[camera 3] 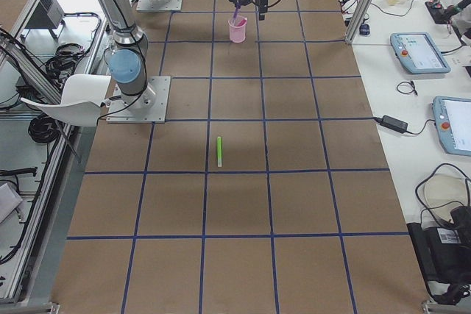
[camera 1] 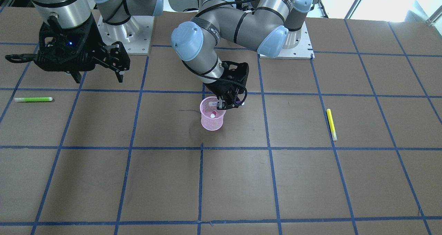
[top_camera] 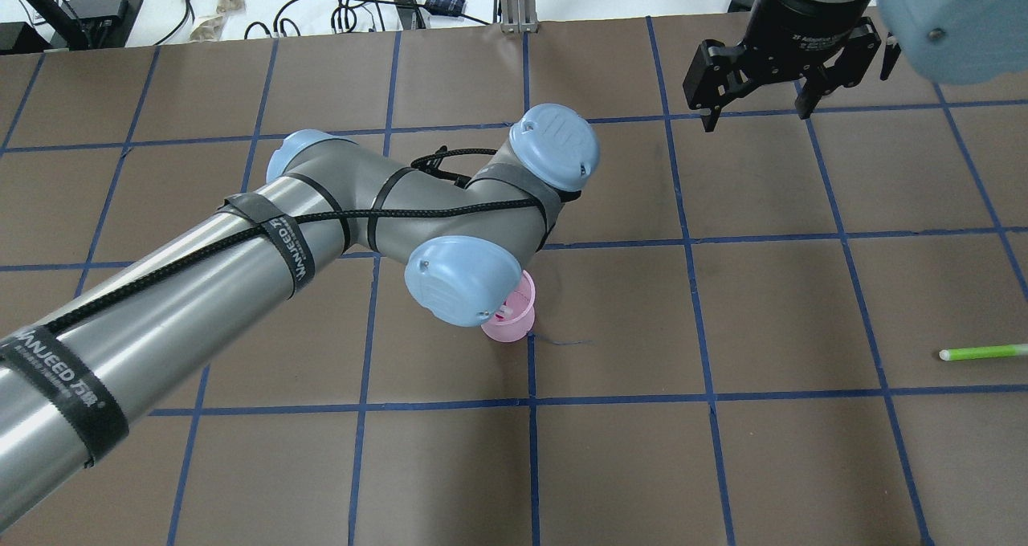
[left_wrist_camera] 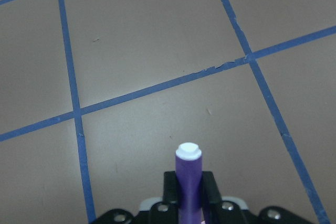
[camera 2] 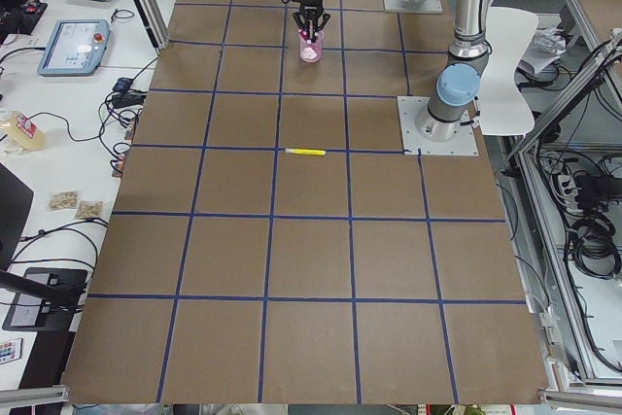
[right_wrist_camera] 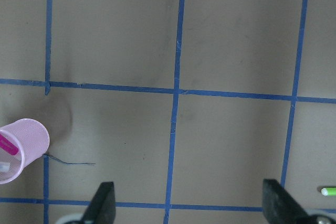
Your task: Insert purple and pink pens into pink cup
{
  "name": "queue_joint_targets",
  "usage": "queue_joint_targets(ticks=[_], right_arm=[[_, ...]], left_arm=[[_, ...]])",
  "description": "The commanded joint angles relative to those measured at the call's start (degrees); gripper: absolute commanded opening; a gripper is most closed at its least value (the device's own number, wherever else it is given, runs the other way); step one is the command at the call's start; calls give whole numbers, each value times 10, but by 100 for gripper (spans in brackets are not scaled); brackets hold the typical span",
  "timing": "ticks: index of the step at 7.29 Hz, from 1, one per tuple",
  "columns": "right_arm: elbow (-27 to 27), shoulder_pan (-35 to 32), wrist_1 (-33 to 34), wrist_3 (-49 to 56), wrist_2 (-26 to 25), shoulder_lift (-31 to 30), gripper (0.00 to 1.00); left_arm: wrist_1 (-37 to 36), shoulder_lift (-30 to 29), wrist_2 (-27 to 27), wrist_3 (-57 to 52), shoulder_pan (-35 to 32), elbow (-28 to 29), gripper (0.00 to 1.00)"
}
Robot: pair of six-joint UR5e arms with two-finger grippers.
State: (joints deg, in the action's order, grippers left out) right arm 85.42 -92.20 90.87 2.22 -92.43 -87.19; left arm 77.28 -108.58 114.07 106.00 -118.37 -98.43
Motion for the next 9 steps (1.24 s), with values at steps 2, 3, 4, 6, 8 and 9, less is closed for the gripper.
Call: queue_joint_targets(ticks=[2,3,4,6,8,9], right_arm=[[0,-1,1,-1,-1,-1,100],[0,-2,1,-2,-1,-1,100],[0,-2,1,-1,-1,-1,100],[0,-3,0,-1,-2,-1,100],[5,-3,1,-1,-1,-2,100],[7,-3,2,-1,-1,-2,100]], left_arm=[[1,-8,0,48,0,19,0],[4,-14,-2,61,0,21,0],[7,-18,-8,66,-1,21,0],[15,-22,-10,75,-1,22,15],[17,-20,-5,74,-1,25,100],[17,-15,-10,73,-1,28,100]])
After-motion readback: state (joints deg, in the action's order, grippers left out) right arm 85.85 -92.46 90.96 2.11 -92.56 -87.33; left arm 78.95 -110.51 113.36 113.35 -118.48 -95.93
